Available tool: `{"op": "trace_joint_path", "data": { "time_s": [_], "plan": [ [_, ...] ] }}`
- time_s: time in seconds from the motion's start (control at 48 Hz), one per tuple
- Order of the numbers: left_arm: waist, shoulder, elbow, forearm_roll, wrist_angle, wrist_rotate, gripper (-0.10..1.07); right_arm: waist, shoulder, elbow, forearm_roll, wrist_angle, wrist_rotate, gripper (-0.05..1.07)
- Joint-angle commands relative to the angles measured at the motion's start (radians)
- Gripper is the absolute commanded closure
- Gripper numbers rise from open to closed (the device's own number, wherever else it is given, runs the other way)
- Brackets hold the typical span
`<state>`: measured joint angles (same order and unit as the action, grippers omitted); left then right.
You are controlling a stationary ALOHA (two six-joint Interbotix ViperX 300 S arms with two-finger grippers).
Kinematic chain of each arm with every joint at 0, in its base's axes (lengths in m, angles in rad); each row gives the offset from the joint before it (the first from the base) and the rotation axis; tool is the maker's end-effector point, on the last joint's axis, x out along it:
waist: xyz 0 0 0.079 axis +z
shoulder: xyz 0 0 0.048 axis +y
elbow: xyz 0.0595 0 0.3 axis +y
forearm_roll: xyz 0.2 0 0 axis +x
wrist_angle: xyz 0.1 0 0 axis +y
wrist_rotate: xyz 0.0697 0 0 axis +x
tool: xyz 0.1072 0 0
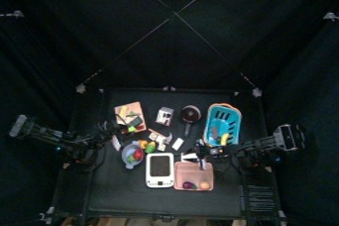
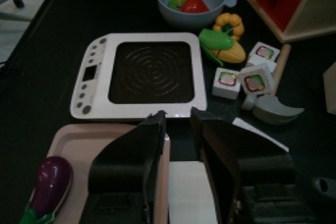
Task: Place starfruit bottom on top of drawer
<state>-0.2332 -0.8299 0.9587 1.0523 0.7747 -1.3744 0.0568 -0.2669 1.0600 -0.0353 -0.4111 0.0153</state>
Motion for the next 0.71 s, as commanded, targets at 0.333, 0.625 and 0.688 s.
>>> {"op": "trace_joint_path", "data": {
  "time_s": [0.333, 0.625, 0.688],
  "plan": [
    [0.037, -0.098, 0.179, 0.009, 0.075, 0.003, 0.29, -0.002, 0.009, -0.031, -0.002, -0.005, 0.0, 0.34],
    [0.081, -0.098, 0.215, -0.032, 0.176, 0.0, 0.29, -0.002, 0.009, -0.034, -0.002, 0.008, 0.0, 0.34],
    [0.089, -0.098, 0.221, -0.032, 0.176, -0.009, 0.29, -0.002, 0.009, -0.032, -0.002, 0.009, 0.0, 0.34]
  ]
}}
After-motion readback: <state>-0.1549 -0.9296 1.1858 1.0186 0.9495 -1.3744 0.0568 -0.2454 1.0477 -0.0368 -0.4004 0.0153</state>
